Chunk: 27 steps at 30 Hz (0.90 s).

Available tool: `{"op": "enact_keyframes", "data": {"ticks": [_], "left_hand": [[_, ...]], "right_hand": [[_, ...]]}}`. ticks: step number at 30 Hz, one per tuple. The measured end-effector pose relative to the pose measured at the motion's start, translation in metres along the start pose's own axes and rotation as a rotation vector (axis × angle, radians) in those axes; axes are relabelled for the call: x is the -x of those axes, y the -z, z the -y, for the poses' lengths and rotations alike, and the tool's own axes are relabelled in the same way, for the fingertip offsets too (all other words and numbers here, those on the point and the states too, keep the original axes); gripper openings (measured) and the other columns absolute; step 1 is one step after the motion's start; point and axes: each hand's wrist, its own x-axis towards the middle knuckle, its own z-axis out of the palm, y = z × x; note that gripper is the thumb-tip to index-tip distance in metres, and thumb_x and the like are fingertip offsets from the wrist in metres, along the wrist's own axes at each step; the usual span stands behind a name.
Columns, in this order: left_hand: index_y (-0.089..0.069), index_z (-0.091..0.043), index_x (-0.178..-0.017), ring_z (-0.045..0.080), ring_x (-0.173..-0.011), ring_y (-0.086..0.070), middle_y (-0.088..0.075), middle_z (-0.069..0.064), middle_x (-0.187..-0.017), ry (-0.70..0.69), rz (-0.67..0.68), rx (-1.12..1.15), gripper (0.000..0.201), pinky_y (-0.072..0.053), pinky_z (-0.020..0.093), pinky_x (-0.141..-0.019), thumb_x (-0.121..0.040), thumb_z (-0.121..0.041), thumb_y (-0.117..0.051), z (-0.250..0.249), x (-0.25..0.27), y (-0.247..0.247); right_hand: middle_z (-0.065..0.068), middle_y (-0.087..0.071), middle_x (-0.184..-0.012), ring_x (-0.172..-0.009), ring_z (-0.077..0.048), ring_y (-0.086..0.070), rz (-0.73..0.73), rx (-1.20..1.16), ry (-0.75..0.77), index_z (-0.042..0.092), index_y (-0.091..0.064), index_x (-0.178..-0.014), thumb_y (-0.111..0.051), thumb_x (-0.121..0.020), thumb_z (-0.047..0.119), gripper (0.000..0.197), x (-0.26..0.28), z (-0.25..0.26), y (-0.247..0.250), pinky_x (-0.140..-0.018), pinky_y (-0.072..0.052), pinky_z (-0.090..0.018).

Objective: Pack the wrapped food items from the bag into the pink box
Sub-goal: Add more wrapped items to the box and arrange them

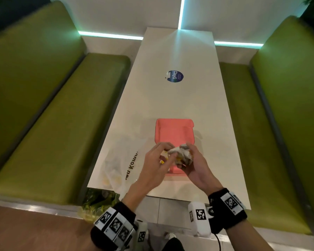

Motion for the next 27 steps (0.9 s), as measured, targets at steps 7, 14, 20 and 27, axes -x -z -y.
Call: {"op": "enact_keyframes", "data": {"ticks": [7,14,20,27], "left_hand": [[-0.059,-0.015,-0.082,0.021,-0.052,-0.059,-0.064,-0.004,-0.075,0.233,-0.138,0.259,0.018,-0.049,0.034,-0.053,-0.093,-0.003,-0.065,-0.008,-0.012,-0.009],[-0.055,-0.025,-0.113,0.030,-0.074,-0.066,-0.062,0.020,-0.102,0.393,-0.175,0.400,0.025,-0.058,0.043,-0.058,-0.099,-0.004,-0.055,-0.010,-0.017,-0.017],[-0.054,-0.001,-0.098,0.025,-0.077,-0.068,-0.059,0.015,-0.091,0.454,-0.255,0.449,0.005,-0.061,0.041,-0.067,-0.096,0.004,-0.053,-0.009,-0.017,-0.023],[-0.053,0.004,-0.093,0.031,-0.087,-0.068,-0.058,0.026,-0.094,0.442,-0.265,0.526,0.009,-0.060,0.040,-0.076,-0.094,-0.002,-0.060,-0.008,-0.013,-0.019]], "right_hand": [[-0.013,-0.061,-0.081,-0.064,-0.023,-0.060,-0.085,0.126,0.074,0.011,-0.058,-0.090,-0.060,-0.094,0.022,0.011,-0.006,0.000,0.018,-0.052,-0.047,-0.028],[-0.016,-0.046,-0.075,-0.061,-0.022,-0.044,-0.099,0.176,0.180,0.014,-0.063,-0.078,-0.063,-0.091,0.012,0.013,-0.010,0.003,0.027,-0.049,-0.037,-0.027],[-0.007,-0.049,-0.063,-0.057,-0.020,-0.042,-0.059,0.380,0.363,0.010,-0.064,-0.085,-0.072,-0.089,0.021,0.014,-0.002,0.001,0.021,-0.048,-0.034,-0.028],[0.010,-0.065,-0.070,-0.065,-0.005,-0.058,0.014,0.571,0.484,0.014,-0.074,-0.093,-0.073,-0.088,0.013,0.005,-0.004,-0.003,0.013,-0.062,-0.045,-0.019]]}}
